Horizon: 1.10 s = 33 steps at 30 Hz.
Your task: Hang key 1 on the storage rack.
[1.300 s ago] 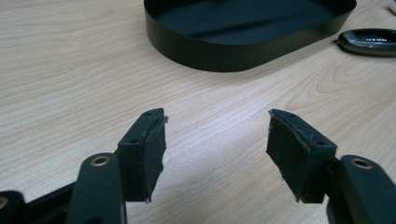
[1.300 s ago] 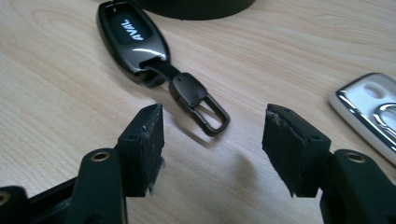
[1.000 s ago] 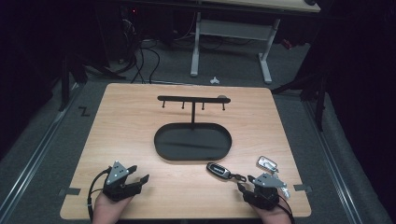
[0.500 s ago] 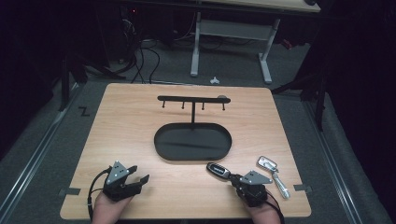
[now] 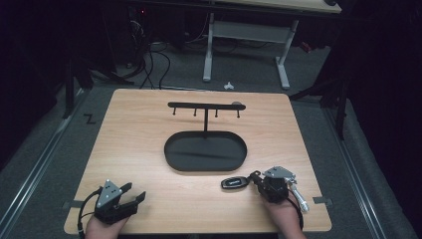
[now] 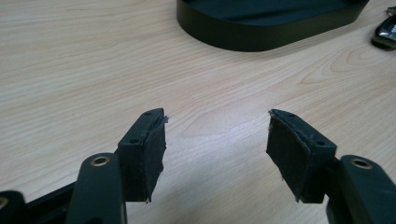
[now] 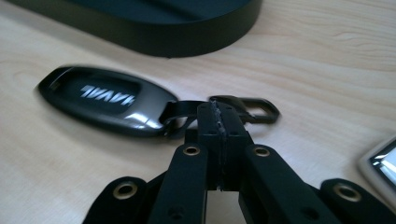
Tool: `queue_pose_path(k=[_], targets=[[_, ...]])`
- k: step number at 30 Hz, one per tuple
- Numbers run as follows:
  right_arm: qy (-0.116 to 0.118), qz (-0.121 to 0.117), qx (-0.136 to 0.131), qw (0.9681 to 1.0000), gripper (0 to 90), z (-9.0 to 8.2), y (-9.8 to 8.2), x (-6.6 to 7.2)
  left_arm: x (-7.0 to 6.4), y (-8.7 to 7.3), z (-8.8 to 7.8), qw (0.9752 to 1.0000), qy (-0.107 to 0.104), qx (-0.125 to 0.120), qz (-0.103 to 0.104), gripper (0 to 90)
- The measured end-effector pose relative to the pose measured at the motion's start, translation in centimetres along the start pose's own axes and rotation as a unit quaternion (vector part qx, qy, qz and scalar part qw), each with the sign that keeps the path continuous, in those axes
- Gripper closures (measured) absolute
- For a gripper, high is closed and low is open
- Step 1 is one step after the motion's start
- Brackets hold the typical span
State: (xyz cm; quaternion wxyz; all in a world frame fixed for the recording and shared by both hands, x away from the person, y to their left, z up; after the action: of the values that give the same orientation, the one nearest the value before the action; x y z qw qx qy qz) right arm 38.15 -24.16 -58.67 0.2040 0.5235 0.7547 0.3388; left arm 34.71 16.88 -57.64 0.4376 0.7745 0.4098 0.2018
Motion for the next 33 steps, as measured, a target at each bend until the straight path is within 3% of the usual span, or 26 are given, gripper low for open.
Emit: queue_pose_path(k=[5, 6, 7, 8, 9, 10, 12, 19, 29, 33], targets=[[0.014, -0.007, -0.031, 0.9994, 90.0, -0.9, 1.4, 1.2, 0.3, -0.3, -0.4, 1.0, 0.006, 0.001, -0.004, 37.6], [0.039, -0.02, -0.043, 0.9981, 90.0, -1.3, 2.1, 3.0, 0.4, -0.5, -0.4, 1.0, 0.007, 0.003, -0.005, 37.7], [0.039, -0.02, -0.043, 0.9981, 90.0, -1.3, 2.1, 3.0, 0.4, -0.5, -0.4, 1.0, 0.007, 0.003, -0.005, 37.7], [0.062, -0.033, -0.043, 0.9966, 90.0, -1.2, 2.3, 4.9, 0.4, -0.6, -0.5, 0.9999, 0.008, 0.006, -0.005, 37.7], [0.062, -0.033, -0.043, 0.9966, 90.0, -1.2, 2.3, 4.9, 0.4, -0.6, -0.5, 0.9999, 0.008, 0.006, -0.005, 37.7], [0.075, -0.05, -0.033, 0.9954, 90.0, -0.7, 2.1, 6.3, 0.3, -0.8, -0.7, 0.9999, 0.01, 0.006, -0.003, 37.7], [0.082, -0.059, -0.021, 0.9947, 90.0, 0.0, 1.8, 7.1, 0.4, -0.9, -1.0, 0.9999, 0.015, 0.006, -0.003, 37.7], [0.093, -0.069, 0.007, 0.9933, 90.0, 1.0, 0.6, 7.8, 0.2, -0.5, -0.8, 1.0, 0.008, 0.001, -0.004, 37.7], [0.102, -0.079, 0.018, 0.9915, 90.0, -1.2, -1.8, 7.8, -1.9, 1.7, 1.6, 0.9993, -0.024, -0.006, 0.028, 37.7], [0.091, -0.073, 0.015, 0.9931, 89.8, -2.9, -3.3, 6.6, -3.3, 3.1, 3.1, 0.9981, -0.042, -0.013, 0.042, 37.7]])
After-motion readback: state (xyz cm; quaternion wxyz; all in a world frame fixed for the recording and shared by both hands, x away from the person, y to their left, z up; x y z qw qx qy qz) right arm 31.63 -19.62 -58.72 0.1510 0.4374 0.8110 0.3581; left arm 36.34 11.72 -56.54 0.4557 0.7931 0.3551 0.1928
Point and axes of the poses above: each handheld gripper's, and its own axes: z roughly forward along the jaws, y roughly out of its top, x roughly to its left, the point moved 10 cm from there along z, roughly forward along the jaws, and after that the axes turned 3 degrees about z, right-handed, at the moved point
